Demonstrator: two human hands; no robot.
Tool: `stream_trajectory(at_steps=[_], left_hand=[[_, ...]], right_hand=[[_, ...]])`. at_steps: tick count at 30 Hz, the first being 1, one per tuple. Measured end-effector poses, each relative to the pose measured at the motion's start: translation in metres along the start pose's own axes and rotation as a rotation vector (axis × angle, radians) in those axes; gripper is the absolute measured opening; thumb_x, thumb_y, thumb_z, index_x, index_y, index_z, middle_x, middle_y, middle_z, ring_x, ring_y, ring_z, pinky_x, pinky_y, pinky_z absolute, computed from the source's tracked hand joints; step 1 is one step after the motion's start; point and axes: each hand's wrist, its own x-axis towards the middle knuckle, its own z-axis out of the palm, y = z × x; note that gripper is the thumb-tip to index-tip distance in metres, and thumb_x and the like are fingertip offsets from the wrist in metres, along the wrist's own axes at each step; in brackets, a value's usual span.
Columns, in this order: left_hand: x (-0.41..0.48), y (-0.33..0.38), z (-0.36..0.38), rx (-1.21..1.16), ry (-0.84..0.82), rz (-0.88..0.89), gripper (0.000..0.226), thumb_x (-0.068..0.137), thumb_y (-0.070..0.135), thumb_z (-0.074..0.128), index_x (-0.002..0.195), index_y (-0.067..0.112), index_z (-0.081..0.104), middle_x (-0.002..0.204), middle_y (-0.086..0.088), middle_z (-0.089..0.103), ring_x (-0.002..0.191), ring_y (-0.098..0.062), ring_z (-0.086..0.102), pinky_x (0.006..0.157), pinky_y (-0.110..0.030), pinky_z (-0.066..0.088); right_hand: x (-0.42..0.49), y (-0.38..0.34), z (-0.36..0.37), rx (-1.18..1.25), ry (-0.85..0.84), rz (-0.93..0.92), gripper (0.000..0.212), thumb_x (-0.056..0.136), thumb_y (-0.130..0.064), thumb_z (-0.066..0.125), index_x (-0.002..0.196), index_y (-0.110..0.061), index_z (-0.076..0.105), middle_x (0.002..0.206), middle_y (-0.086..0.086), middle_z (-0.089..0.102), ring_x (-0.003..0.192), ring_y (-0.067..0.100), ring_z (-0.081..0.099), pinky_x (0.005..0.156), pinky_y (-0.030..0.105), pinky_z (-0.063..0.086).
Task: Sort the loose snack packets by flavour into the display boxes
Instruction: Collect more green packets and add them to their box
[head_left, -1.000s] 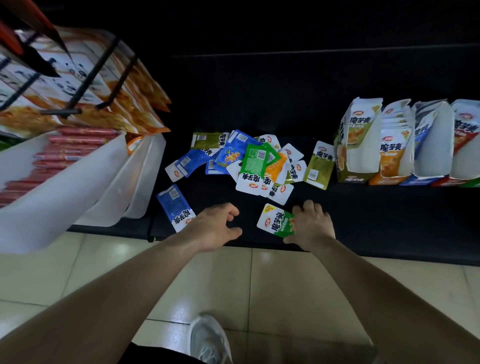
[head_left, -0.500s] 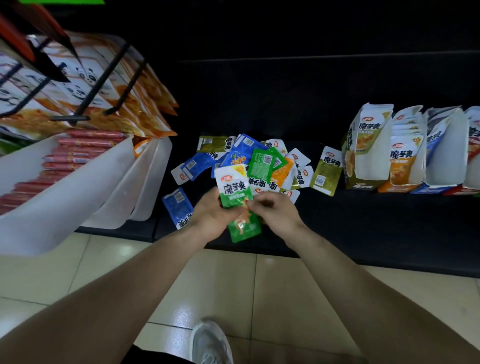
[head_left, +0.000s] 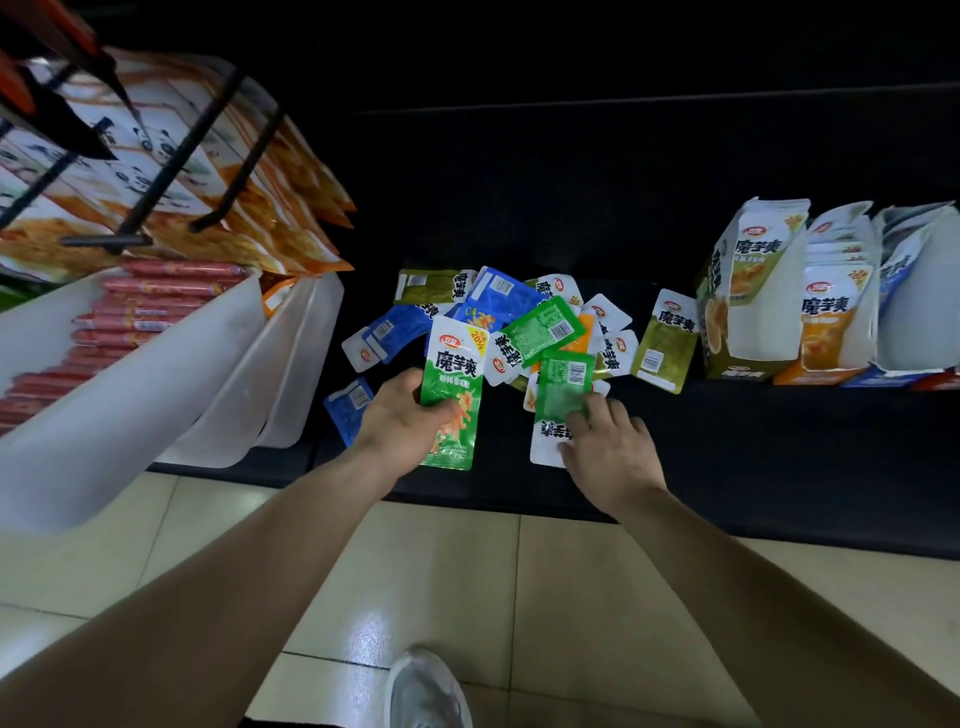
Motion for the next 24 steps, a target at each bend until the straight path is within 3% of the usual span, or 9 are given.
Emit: stream_trajectory(at_steps=[5,8,13,16,17,21,22,24], left_hand=[[0.002,0.005,0.002,-0.027,-0.025,-0.005,0.011,0.091,0.022,0.070,0.100,0.028,0.067,0.090,0.010,0.071,0.085,-0.009,0.068,0.066,-0.022,0.049],[0.001,0.007,0.004,-0.016,-0.029,-0.013,0.011,0.091,0.021,0.069,0.099,0.029,0.066,0.091,0.010,0.070,0.086,-0.008,0.067,0.067,-0.022,0.049],[-0.001,0.006,0.008,0.041,-0.048,-0.022,0.011,0.092,0.020,0.068,0.100,0.027,0.065,0.092,0.008,0.070,0.085,-0.007,0.066,0.063,-0.020,0.046],[-0.002,0.008,0.009,0.048,-0.067,-0.014,0.010,0.092,0.019,0.068,0.098,0.027,0.065,0.091,0.007,0.071,0.084,-0.009,0.067,0.062,-0.020,0.045],[-0.002,0.008,0.009,0.052,-0.072,-0.008,0.010,0.092,0.019,0.067,0.097,0.027,0.065,0.090,0.007,0.071,0.083,-0.010,0.067,0.061,-0.020,0.045],[-0.004,0.015,0.011,0.069,-0.093,0.005,0.009,0.094,0.020,0.066,0.101,0.026,0.064,0.088,0.009,0.068,0.078,-0.005,0.063,0.054,-0.013,0.041],[-0.006,0.017,0.012,0.076,-0.099,0.009,0.010,0.094,0.021,0.066,0.104,0.025,0.064,0.089,0.010,0.067,0.077,-0.003,0.062,0.054,-0.013,0.040],[-0.007,0.019,0.014,0.066,-0.107,0.020,0.014,0.094,0.022,0.066,0.109,0.023,0.065,0.092,0.010,0.068,0.082,-0.004,0.063,0.057,-0.016,0.041]], right_hand=[[0.008,0.001,-0.001,0.199,-0.039,0.257,0.080,0.083,-0.061,0.067,0.138,-0.010,0.040,0.129,0.011,0.049,0.119,0.031,0.051,0.091,0.042,0.049],[0.015,-0.004,-0.002,0.427,-0.036,0.396,0.084,0.078,-0.047,0.081,0.140,-0.011,0.037,0.129,0.013,0.055,0.120,0.033,0.053,0.092,0.045,0.049],[0.015,0.004,-0.003,0.630,-0.100,0.467,0.055,0.078,-0.031,0.081,0.121,-0.017,0.050,0.111,0.006,0.061,0.106,0.029,0.059,0.078,0.038,0.050],[0.006,0.017,-0.014,0.815,-0.057,0.405,0.015,0.088,-0.023,0.070,0.098,-0.024,0.059,0.090,0.002,0.062,0.084,0.023,0.065,0.068,0.039,0.055],[0.002,0.023,-0.019,0.837,-0.009,0.382,0.010,0.091,-0.021,0.068,0.091,-0.025,0.059,0.087,0.003,0.061,0.077,0.020,0.064,0.064,0.037,0.053],[-0.026,0.048,-0.035,0.495,0.306,0.209,0.015,0.089,-0.016,0.070,0.104,-0.018,0.071,0.100,0.003,0.057,0.085,0.022,0.059,0.070,0.036,0.052],[-0.034,0.053,-0.034,0.376,0.301,0.126,0.020,0.087,-0.017,0.071,0.107,-0.019,0.072,0.103,0.003,0.057,0.090,0.025,0.058,0.073,0.038,0.053],[-0.048,0.055,-0.027,0.147,0.054,0.019,0.032,0.086,-0.032,0.071,0.118,-0.024,0.069,0.115,0.003,0.053,0.106,0.027,0.054,0.086,0.041,0.050]])
